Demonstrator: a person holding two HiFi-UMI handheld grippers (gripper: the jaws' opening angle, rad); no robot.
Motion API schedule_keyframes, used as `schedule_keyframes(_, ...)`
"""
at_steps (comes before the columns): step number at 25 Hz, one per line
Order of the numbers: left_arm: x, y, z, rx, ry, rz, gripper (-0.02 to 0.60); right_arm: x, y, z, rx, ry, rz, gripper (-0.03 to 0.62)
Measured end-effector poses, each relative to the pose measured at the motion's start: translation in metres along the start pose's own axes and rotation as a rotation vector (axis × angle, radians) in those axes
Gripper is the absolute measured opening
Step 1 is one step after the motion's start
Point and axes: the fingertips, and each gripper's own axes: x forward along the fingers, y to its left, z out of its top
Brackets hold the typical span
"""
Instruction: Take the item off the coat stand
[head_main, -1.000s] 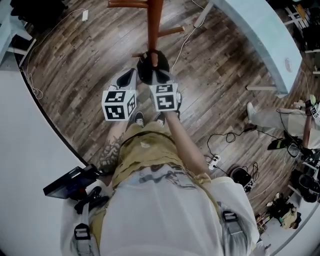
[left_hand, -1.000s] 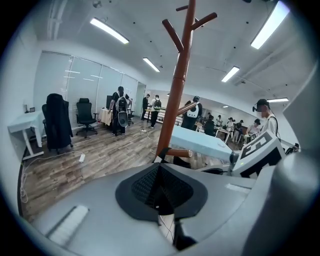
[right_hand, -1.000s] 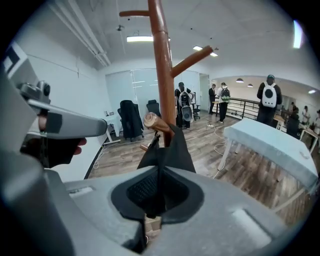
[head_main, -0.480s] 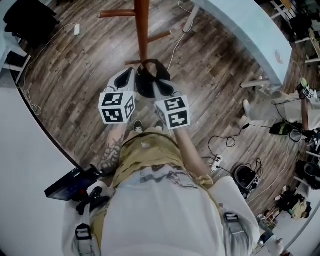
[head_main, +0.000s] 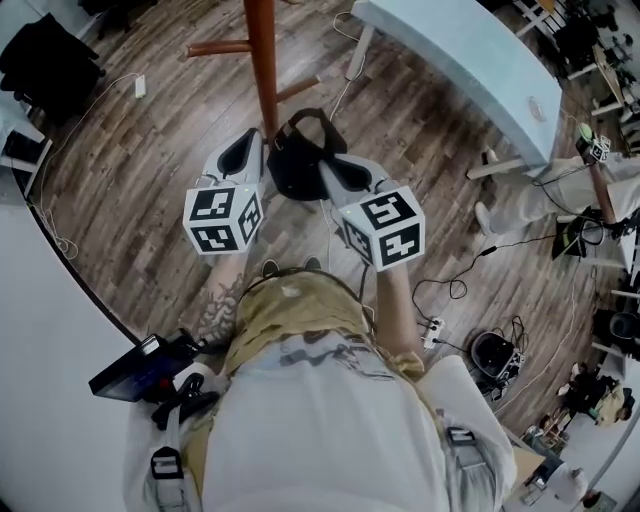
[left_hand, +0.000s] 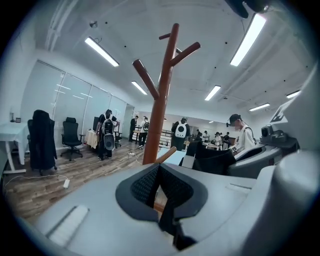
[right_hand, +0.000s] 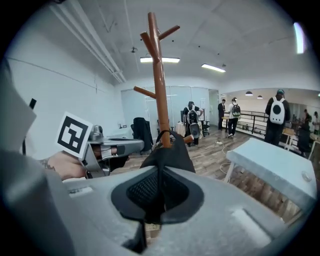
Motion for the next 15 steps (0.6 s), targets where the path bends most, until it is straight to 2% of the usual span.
schedule_keyframes(3, -0.001, -0.006, 0.017, 0.013, -0.033, -0.011, 0.0, -0.024, -0.007, 0.026, -0.012, -0.047, -0.013, 0.006)
schedule_keyframes(10, -0.005, -0.028, 0.056, 0.056, -0.122, -0.053, 0.0, -0.067, -0.025, 0.07, -0.015, -0.182, -0.12, 0.006)
schedule_keyframes(15, -0.007, -0.044, 0.079, 0.09, -0.167, -0.067, 0.0, -0.077, -0.041, 0.089, -0.024, -0.276, -0.235, 0.006)
